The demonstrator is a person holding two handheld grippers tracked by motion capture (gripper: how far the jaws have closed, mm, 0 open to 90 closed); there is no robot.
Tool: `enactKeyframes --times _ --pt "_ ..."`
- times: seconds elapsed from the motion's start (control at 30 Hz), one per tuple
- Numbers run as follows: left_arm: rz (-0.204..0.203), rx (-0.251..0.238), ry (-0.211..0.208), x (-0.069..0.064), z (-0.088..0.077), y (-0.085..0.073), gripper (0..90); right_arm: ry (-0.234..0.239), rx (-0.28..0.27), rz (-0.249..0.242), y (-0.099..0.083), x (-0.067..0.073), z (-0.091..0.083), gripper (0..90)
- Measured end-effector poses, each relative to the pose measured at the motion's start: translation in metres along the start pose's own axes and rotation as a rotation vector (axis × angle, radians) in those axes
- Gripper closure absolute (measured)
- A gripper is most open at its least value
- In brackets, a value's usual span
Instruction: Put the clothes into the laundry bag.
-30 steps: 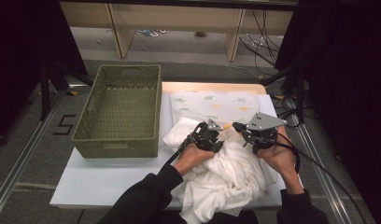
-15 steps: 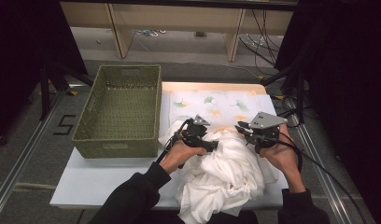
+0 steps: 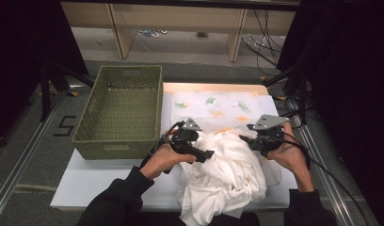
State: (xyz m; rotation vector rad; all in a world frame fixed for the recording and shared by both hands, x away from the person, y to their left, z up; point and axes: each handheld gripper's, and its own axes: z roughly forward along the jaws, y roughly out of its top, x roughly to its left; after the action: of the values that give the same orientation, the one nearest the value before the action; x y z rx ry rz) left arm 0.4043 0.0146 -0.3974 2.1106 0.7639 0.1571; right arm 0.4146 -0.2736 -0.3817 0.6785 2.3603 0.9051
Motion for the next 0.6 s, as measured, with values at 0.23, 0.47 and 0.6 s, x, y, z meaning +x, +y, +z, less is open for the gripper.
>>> enactKeyframes --times 0.23,0.47,0.6 --pt "-0.072 0.023 -0.040 0.017 0.016 -0.009 15.8 0.018 0.076 -0.010 -0.004 0.002 0.013 58.0" --pt "-0.062 0.041 -0.073 0.012 0.034 -0.008 16.2 -0.036 0.053 0.023 0.000 -0.004 0.013 84.0" --pt "-0.015 0.024 -0.125 0.002 0.036 -0.005 27.6 -0.059 0.031 0.009 0.005 -0.006 0.005 87.6"
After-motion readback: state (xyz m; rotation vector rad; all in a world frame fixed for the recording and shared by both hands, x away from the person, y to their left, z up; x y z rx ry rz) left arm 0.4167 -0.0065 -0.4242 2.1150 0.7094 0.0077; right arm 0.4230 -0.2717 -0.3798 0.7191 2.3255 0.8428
